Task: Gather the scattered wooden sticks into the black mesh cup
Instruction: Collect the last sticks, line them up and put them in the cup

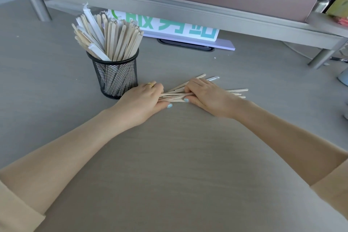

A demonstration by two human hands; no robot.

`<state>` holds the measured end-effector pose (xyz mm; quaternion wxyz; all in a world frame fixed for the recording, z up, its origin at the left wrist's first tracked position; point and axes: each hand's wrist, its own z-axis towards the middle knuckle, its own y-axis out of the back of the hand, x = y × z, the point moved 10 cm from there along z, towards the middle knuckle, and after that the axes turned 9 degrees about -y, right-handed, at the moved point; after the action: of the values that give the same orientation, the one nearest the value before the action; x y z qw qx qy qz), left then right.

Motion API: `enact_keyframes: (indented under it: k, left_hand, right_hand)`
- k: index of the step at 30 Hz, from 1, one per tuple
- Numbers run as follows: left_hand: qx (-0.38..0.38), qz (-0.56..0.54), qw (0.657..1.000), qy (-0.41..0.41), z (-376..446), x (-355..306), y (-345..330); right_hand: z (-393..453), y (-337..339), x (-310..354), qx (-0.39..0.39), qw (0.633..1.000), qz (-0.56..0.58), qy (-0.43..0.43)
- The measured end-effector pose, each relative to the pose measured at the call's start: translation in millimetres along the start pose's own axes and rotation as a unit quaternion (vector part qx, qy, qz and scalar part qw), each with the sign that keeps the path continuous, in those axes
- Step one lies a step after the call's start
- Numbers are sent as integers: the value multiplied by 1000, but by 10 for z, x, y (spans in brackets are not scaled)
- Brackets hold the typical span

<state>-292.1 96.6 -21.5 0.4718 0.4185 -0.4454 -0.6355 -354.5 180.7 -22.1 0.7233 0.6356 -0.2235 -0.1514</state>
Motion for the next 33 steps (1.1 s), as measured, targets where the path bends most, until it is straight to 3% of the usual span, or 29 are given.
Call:
enact_keyframes:
  k: [4, 24, 30, 33]
  left_hand:
    - [4, 4, 1000, -8, 13, -1, 3]
    - [-174, -161, 969, 64, -114, 168, 227]
    - [-270, -234, 931, 77, -269, 198, 373]
    - [-304, -234, 923, 44, -350, 140, 478]
  right_hand:
    - [30, -3, 24, 8, 1000, -25, 15]
    - [22, 28, 147, -24, 996, -87, 23]
    - [-66, 279, 89, -146, 987, -59, -23]
    - [-62, 445, -57, -177, 977, 71, -99]
